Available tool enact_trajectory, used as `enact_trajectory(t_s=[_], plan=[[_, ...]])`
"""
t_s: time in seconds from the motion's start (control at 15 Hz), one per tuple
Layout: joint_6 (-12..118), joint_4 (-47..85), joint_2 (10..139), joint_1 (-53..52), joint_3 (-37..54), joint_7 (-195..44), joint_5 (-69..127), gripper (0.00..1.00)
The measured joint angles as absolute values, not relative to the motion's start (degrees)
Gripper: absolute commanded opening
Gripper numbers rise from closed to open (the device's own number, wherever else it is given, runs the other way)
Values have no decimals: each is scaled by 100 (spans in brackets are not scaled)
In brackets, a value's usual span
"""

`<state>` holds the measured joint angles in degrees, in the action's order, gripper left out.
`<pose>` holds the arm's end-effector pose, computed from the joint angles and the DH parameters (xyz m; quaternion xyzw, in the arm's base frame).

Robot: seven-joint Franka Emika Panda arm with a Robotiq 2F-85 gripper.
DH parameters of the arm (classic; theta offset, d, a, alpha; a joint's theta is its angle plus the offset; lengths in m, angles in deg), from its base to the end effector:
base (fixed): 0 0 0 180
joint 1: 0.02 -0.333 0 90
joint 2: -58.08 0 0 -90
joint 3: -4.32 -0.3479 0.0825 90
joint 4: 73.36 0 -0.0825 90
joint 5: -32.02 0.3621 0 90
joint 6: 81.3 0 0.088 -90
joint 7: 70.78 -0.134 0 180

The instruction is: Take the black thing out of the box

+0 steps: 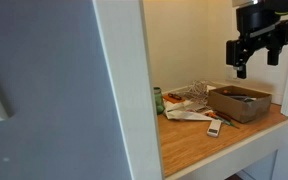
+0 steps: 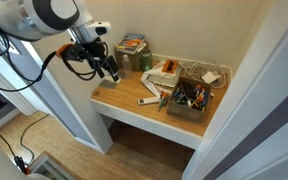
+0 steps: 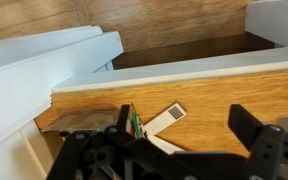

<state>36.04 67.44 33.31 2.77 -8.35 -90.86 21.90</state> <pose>0.3793 0.0567 0.4650 0.9905 -0.0578 0.0357 0.1192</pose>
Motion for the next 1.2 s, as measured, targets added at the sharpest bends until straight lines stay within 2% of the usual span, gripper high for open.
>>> enact_trajectory(t_s=[0.6,1.2], plan=[[3611,6741,3333,270,-817,-9116,2193,100],[4821,6143,4111,861,-215,-10586,2192,100]])
